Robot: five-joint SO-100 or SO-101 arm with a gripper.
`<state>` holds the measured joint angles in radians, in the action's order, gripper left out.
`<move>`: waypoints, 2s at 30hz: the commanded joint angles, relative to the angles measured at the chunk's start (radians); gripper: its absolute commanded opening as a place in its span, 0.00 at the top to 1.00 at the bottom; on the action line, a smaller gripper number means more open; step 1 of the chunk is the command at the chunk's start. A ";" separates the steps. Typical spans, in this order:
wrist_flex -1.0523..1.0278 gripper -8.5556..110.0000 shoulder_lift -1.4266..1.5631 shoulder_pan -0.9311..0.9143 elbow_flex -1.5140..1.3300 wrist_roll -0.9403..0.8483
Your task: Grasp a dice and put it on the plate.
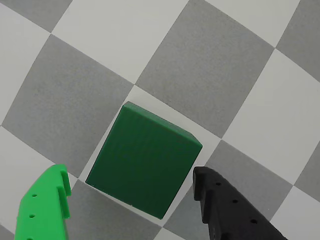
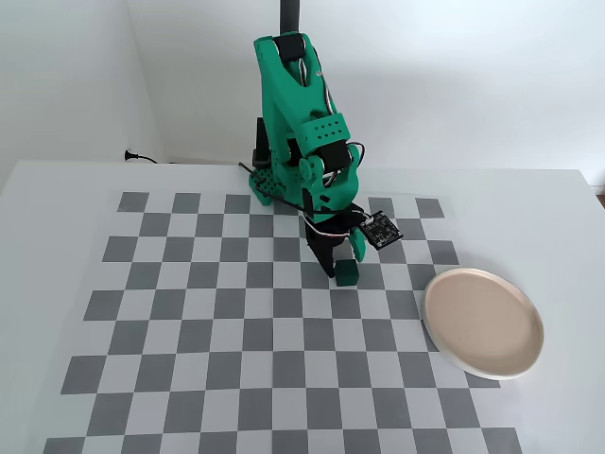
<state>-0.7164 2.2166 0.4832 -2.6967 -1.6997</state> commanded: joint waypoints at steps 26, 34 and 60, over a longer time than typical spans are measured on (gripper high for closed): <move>0.175 0.75 -0.199 -0.017 0.100 0.009; 0.175 0.76 -0.204 -0.025 0.098 0.005; 0.229 0.77 -0.170 -0.060 -0.008 -0.011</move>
<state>-0.4893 2.0387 0.4310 -2.6998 -1.7104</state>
